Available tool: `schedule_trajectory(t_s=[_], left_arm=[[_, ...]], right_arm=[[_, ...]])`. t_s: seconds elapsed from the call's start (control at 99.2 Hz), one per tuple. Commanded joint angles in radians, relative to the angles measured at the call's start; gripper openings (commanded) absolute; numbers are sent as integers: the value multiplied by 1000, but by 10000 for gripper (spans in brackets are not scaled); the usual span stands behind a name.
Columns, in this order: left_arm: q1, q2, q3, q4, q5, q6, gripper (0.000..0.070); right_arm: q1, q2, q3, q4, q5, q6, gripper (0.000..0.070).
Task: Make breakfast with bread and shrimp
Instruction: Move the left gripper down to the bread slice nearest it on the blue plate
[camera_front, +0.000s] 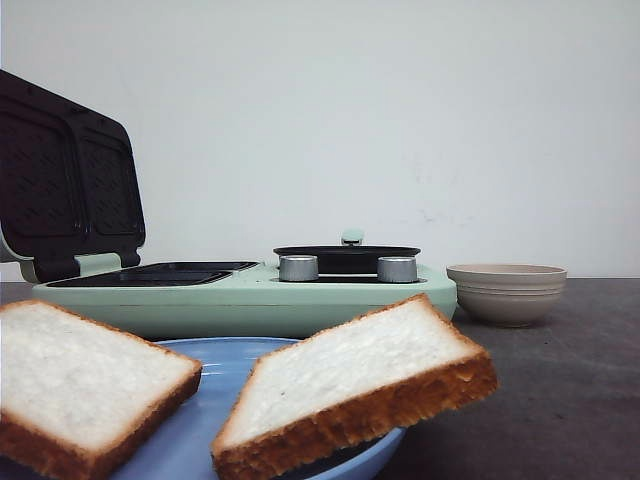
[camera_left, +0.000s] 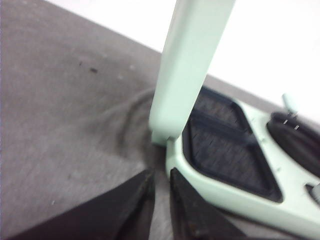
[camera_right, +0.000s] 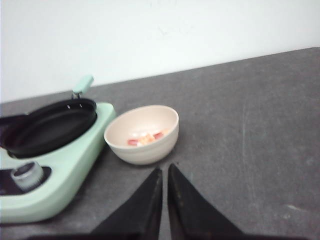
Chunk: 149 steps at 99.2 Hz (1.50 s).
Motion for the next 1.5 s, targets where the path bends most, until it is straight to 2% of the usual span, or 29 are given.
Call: schedule_trajectory(t_s=[0.0, 0.252, 0.575, 0.827, 1.008, 1.069, 1.139, 1.17, 1.2, 1.26, 1.321, 1.492], left_arm=[[2, 10, 44, 11, -6, -15, 9], [2, 206, 243, -20, 5, 39, 10], [2, 574, 608, -238, 124, 124, 10], [2, 607, 640, -259, 137, 117, 10], [2, 608, 640, -321, 234, 118, 29], [2, 614, 640, -351, 273, 121, 30], [2, 624, 640, -379, 318, 129, 47], [2, 630, 640, -387, 332, 137, 83], [2, 637, 640, -394, 346, 145, 137], [2, 653, 640, -410, 359, 151, 250], [2, 673, 640, -433, 377, 152, 321], [-1, 745, 640, -552, 443, 193, 341]], right_arm=[[2, 7, 42, -13, 2, 21, 5], [2, 173, 243, -132, 10, 37, 4], [2, 523, 588, -312, -3, 38, 4], [2, 562, 653, -315, -8, 38, 4], [2, 563, 653, -348, -114, 32, 7], [2, 570, 653, -349, -162, 23, 59], [2, 577, 653, -347, -203, 13, 242], [2, 577, 653, -348, -214, 13, 315], [2, 578, 653, -348, -220, 13, 357], [2, 584, 653, -348, -240, 13, 360], [2, 584, 653, -349, -248, 13, 360], [2, 583, 653, -350, -261, 12, 360]])
